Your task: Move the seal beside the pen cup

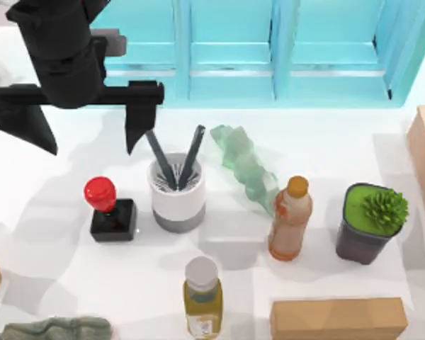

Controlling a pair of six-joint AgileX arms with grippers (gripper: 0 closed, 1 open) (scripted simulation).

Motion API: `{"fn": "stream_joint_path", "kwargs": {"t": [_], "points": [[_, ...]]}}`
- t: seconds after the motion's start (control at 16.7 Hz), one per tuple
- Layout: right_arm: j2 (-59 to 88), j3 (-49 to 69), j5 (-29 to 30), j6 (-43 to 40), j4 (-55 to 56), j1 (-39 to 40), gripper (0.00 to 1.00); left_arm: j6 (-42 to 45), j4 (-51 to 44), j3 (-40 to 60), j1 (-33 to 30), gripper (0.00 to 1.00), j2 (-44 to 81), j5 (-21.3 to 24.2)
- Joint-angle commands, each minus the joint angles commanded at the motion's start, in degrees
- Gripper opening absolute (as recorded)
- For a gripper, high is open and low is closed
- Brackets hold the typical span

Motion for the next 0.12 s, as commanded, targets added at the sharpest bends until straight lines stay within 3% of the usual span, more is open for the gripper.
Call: {"fn": "stream_joint_path", "kwargs": {"t": [0.12], "points": [[0.00, 0.00, 0.00, 0.00, 0.00, 0.00, 1.00, 0.00, 0.00, 0.00, 0.00, 1.00, 0.00, 0.00]]}}
